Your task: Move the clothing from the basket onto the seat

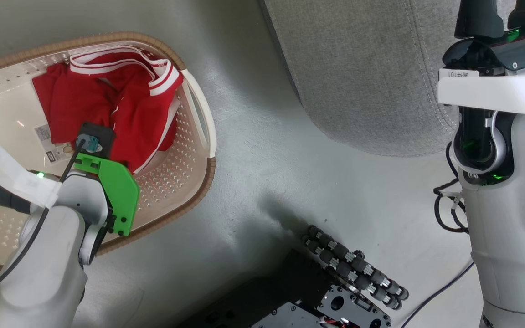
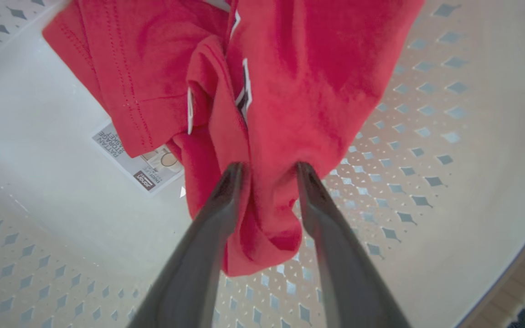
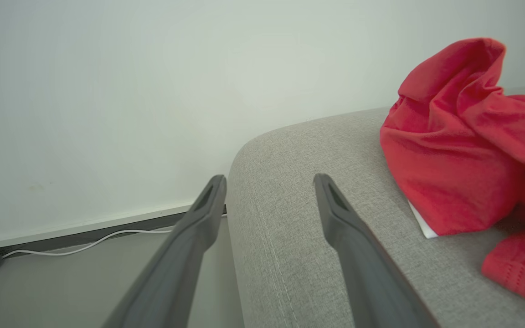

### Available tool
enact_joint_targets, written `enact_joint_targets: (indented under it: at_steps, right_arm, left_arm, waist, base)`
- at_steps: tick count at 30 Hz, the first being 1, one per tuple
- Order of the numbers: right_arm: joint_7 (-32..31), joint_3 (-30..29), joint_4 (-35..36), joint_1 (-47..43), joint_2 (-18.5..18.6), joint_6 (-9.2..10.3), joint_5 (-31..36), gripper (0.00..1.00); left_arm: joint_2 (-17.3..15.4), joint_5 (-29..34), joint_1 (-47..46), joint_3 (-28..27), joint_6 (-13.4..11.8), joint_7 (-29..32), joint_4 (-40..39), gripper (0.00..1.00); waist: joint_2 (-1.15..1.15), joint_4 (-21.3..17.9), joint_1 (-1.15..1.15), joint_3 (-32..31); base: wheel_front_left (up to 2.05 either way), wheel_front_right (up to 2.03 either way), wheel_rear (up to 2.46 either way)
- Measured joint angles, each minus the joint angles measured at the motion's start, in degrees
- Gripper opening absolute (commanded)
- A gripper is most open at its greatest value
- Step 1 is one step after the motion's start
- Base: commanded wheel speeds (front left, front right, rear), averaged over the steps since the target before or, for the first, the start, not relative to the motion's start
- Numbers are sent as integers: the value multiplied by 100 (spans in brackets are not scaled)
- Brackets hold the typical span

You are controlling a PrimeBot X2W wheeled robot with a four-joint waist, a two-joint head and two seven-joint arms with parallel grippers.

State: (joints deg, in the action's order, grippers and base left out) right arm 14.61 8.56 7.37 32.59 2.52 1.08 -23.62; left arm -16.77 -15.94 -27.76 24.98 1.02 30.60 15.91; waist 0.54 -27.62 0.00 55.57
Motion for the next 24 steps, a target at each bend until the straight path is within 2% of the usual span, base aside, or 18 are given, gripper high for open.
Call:
enact_joint_targets:
  at_steps: [1, 7, 12, 16, 24]
  right_arm:
    - [0, -1, -4, 0, 0, 0, 0, 100]
    - [-1, 5, -97, 15, -10, -7, 11, 100]
    - [0, -216, -131, 35, -12, -23, 303, 100]
    - [0, -406, -133, 36, -12, -70, 517, 100]
    - [0, -692, -124, 36, -3, -349, 1049, 100]
  left_arm:
    - [5, 1, -23, -1, 0, -29, 24, 0]
    - [58, -35, -70, -68, 25, -330, 158, 0]
    - [464, -325, -226, -327, 29, -909, 127, 0]
    - [590, -552, -360, -650, 27, -1455, -136, 0]
    - [720, -778, -401, -1094, 21, -2526, -711, 0]
  waist:
    - [0, 4, 0, 2]
    - [0, 3, 0, -57]
    - [0, 73, 0, -256]
    - [0, 195, 0, -485]
    - [0, 654, 0, -968]
  base:
    - [0, 0, 0]
    - [0, 0, 0]
    - [0, 0, 0]
    - [0, 0, 0]
    - [0, 0, 0]
